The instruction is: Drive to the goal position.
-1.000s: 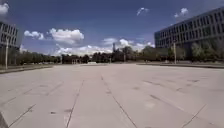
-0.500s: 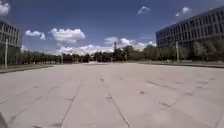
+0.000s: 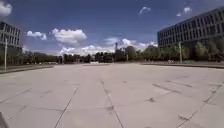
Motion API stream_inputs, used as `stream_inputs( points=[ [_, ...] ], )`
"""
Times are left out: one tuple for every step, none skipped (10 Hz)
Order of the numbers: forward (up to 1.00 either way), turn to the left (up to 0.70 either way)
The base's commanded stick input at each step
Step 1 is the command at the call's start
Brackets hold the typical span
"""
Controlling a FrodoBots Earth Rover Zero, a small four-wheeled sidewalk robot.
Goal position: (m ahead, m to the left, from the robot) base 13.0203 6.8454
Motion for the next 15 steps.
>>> stream_inputs(
  points=[
    [0.70,0.00],
    [0.70,0.00],
    [0.70,0.00],
    [0.70,0.00],
    [0.70,0.00],
    [0.70,0.00],
    [0.70,0.00],
    [0.70,0.00],
    [0.70,0.00],
    [0.70,0.00],
    [0.70,0.00],
    [0.70,0.00],
    [0.70,0.00],
    [0.70,0.00],
    [0.70,0.00]
  ],
)
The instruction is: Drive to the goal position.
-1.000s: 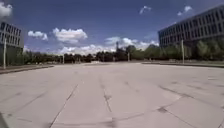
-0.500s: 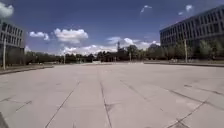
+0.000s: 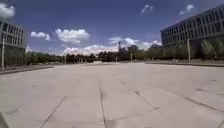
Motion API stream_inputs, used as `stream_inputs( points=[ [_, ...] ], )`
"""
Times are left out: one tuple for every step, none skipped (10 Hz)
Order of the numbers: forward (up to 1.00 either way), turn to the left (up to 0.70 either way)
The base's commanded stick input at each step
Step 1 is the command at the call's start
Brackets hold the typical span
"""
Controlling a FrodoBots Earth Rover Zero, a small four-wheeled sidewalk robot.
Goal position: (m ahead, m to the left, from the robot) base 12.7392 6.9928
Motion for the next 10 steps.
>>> stream_inputs(
  points=[
    [0.70,0.00],
    [0.70,0.00],
    [0.70,0.00],
    [0.70,0.00],
    [0.70,0.00],
    [0.70,0.00],
    [0.70,0.00],
    [0.70,0.00],
    [0.70,0.00],
    [0.70,0.00]
  ],
)
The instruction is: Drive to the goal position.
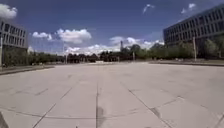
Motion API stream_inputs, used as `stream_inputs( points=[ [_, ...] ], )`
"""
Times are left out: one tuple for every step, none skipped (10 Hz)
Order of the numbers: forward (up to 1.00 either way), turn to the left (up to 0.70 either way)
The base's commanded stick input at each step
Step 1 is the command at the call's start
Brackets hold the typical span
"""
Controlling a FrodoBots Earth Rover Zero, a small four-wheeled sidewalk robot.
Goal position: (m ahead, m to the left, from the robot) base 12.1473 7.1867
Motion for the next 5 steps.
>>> stream_inputs(
  points=[
    [0.70,0.00],
    [0.70,0.00],
    [0.70,0.00],
    [0.70,0.00],
    [0.70,0.00]
  ],
)
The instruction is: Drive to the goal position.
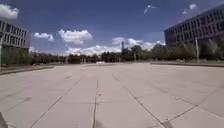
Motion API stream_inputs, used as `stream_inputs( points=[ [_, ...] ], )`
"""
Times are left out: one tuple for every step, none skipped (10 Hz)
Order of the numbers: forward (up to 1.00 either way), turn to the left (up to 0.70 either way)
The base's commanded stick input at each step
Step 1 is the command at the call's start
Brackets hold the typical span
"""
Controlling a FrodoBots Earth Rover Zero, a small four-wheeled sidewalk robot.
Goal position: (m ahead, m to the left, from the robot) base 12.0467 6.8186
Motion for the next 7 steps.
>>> stream_inputs(
  points=[
    [0.70,0.00],
    [0.70,0.00],
    [0.70,0.00],
    [0.70,0.00],
    [0.70,0.00],
    [0.70,0.00],
    [0.70,0.00]
  ],
)
